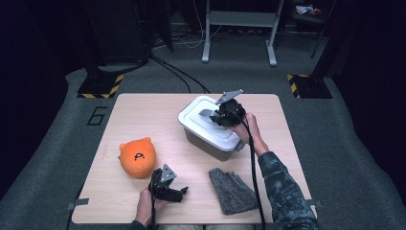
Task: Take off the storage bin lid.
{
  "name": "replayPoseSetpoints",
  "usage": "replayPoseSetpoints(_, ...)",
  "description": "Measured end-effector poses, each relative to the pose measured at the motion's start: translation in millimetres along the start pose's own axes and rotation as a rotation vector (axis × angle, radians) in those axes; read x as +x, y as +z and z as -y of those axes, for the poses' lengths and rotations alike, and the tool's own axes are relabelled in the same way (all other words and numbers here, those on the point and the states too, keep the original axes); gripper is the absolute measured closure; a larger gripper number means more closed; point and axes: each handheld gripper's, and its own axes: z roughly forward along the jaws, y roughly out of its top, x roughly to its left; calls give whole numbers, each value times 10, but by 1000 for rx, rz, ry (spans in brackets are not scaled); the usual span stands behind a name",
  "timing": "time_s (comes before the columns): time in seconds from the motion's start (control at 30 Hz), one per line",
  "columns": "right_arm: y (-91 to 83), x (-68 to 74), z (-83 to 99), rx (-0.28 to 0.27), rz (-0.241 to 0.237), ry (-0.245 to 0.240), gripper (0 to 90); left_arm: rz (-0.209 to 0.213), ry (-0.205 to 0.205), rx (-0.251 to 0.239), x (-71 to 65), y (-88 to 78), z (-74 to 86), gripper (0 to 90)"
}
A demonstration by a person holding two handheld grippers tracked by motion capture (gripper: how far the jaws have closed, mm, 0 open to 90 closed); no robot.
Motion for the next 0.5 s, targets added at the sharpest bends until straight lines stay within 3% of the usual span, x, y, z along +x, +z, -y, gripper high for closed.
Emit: replayPoseSetpoints(0.5,-248,-44,-144,-23,25,-16,666,-2,-3,-3,-3,2,1,85)
